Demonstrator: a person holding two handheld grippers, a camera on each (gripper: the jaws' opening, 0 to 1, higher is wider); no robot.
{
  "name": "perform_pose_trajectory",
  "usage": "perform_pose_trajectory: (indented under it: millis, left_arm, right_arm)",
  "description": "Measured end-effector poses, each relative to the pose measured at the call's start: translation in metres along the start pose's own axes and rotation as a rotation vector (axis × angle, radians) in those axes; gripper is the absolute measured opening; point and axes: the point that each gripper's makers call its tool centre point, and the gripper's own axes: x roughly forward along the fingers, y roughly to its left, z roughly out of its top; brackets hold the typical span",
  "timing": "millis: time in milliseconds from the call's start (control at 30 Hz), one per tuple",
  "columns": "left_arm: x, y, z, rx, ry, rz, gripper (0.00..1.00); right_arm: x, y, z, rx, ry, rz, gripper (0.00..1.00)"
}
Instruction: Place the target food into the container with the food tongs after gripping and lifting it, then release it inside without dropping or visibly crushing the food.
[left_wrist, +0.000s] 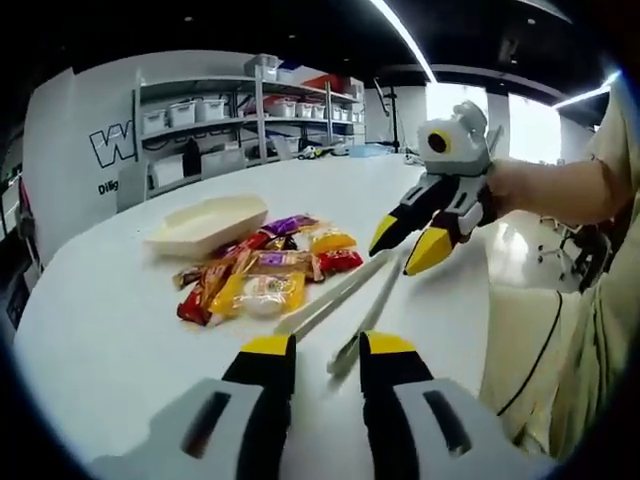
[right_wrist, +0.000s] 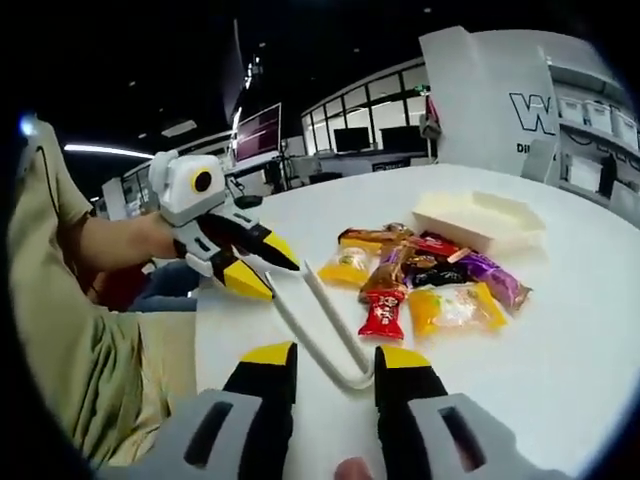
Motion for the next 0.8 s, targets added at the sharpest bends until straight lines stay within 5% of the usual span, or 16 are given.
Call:
perform_pose_trajectory:
  millis: [300, 800]
  left_arm:
    - [0.005, -0.006, -0.006, -0.001, 0.019, -0.027, 0.12]
    - [0.002, -0.018, -0.007, 0.003, 0.028, -0.065, 0.12]
  right_arm:
    - [0.002, -0.002, -0.003, -0.009, 0.014, -0.002, 0.21]
    - [-0.009, 0.008, -0.012, -0.037, 0.051, 0.031, 0.15]
